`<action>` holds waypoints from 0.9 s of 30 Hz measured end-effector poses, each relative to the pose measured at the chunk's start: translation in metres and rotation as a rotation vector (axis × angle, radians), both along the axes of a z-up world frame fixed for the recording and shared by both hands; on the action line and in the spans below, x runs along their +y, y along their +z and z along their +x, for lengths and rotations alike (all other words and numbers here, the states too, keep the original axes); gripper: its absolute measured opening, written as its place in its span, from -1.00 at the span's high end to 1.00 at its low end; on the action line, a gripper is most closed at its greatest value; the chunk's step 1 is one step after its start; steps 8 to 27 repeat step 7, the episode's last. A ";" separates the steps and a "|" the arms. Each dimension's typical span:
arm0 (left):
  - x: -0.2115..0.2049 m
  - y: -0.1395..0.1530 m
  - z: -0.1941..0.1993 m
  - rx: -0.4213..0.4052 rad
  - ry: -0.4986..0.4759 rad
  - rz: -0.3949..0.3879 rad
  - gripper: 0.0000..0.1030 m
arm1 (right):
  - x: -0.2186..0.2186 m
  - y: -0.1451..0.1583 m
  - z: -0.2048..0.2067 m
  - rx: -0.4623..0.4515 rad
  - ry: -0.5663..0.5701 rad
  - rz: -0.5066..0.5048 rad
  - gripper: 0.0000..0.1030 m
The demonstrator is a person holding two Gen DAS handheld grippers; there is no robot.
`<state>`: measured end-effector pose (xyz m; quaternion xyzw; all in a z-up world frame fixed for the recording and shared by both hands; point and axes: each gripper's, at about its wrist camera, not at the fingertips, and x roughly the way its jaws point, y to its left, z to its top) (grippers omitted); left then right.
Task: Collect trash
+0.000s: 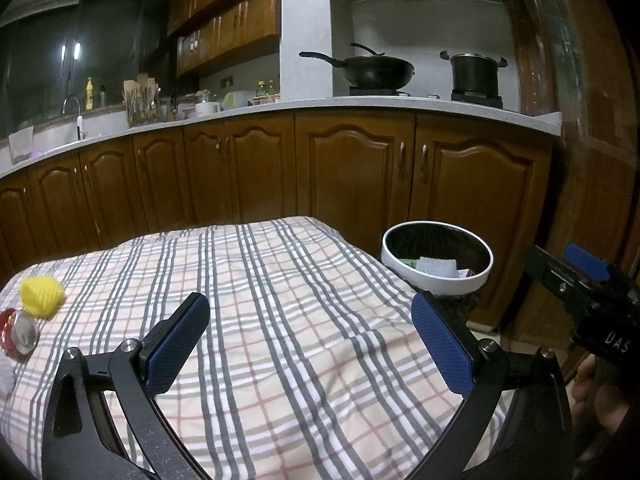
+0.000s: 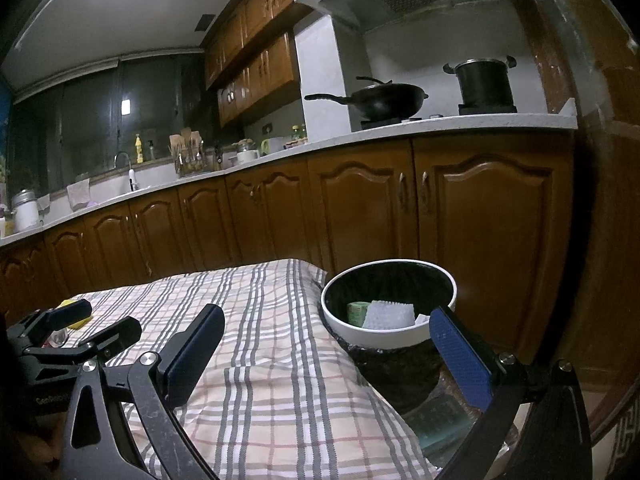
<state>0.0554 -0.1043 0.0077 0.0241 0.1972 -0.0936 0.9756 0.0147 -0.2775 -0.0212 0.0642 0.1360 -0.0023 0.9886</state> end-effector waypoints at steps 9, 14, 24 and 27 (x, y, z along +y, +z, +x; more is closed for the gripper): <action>0.007 -0.005 0.007 0.017 -0.002 -0.015 -1.00 | 0.003 -0.005 0.012 0.038 0.021 0.009 -1.00; 0.007 -0.005 0.007 0.017 -0.002 -0.015 -1.00 | 0.003 -0.005 0.012 0.038 0.021 0.009 -1.00; 0.007 -0.005 0.007 0.017 -0.002 -0.015 -1.00 | 0.003 -0.005 0.012 0.038 0.021 0.009 -1.00; 0.007 -0.005 0.007 0.017 -0.002 -0.015 -1.00 | 0.003 -0.005 0.012 0.038 0.021 0.009 -1.00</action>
